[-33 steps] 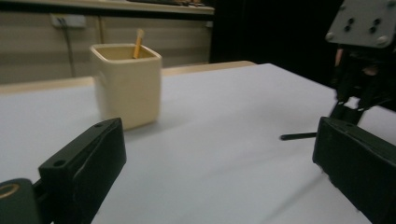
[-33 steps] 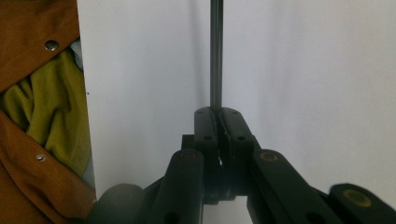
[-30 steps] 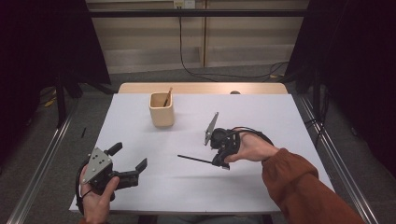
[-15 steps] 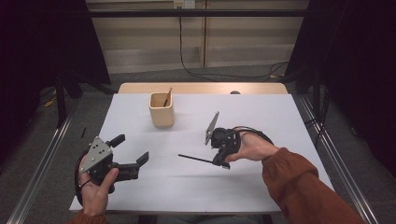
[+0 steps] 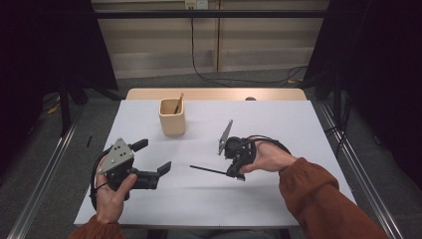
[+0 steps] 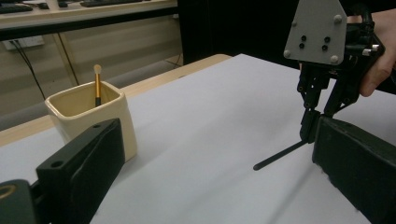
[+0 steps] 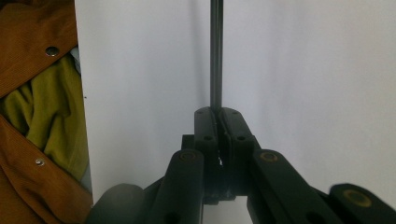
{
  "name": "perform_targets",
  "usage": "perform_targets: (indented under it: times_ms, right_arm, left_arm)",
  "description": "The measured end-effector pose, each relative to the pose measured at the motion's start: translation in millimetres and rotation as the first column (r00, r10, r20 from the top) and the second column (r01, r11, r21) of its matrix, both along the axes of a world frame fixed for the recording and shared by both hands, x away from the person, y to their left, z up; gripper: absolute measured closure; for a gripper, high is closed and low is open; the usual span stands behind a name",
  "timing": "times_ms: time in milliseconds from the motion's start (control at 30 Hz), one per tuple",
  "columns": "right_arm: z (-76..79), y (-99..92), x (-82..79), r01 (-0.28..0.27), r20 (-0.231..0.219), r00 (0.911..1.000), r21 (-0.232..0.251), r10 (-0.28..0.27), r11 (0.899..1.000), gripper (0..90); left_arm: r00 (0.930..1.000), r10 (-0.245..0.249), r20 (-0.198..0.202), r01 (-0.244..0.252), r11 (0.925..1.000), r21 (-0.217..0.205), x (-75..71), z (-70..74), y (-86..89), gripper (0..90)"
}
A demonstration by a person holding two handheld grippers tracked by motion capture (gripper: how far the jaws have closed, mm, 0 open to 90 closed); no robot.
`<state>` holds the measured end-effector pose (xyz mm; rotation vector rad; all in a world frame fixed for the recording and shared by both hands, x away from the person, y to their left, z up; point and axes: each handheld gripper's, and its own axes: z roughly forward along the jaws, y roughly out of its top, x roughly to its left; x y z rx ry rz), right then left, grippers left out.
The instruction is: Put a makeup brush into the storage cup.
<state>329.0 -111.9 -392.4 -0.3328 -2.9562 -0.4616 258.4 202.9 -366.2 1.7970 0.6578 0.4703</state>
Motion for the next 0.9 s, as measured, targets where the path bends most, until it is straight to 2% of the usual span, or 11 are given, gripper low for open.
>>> perform_targets:
  times_ms: [200,267,400,433,700,800,867,900]
  right_arm:
    - [-0.3,2.4,-0.3,-0.022,-0.002,0.9998,-0.006,0.022,1.0,85.9]
    - [-1.7,4.0,-1.4,-0.034,0.003,0.9994,-0.008,0.034,0.999,85.9]
    - [-3.8,7.6,-2.3,-0.041,0.003,0.9992,-0.01,0.041,0.999,85.9]
    - [-3.6,8.4,-2.4,-0.046,-0.003,0.9989,-0.017,0.046,0.999,85.8]
    - [-2.1,12.6,-3.0,-0.07,-0.018,0.9974,-0.018,0.069,0.997,85.9]
    - [-1.1,12.3,-0.4,-0.071,-0.012,0.9974,-0.008,0.071,0.997,85.8]
    - [0.5,12.3,0.3,-0.08,-0.013,0.9967,-0.003,0.08,0.997,85.9]
    - [1.9,12.7,-0.6,-0.069,-0.015,0.9975,-0.012,0.069,0.998,85.9]
  left_arm:
    - [0.9992,-0.034,-0.019,0.035,0.9992,0.021,6.2,4.5,-6.3,2.1]
    - [0.9991,-0.033,-0.025,0.034,0.9987,0.039,8.7,5.9,-8.5,2.2]
    - [0.9977,-0.061,-0.03,0.063,0.9962,0.06,14.1,8.8,-12.2,2.3]
    - [0.997,-0.07,-0.033,0.072,0.996,0.054,15.4,9.0,-13.6,2.2]
    - [0.9888,-0.133,-0.068,0.139,0.9865,0.087,22.4,9.7,-24.8,1.9]
    - [0.9873,-0.143,-0.07,0.151,0.98,0.13,20.7,10.1,-30.6,2.1]
    - [0.9842,-0.158,-0.08,0.167,0.9784,0.122,20.2,10.2,-33.5,2.0]
    - [0.9834,-0.163,-0.081,0.172,0.9763,0.131,20.4,10.4,-34.7,2.2]
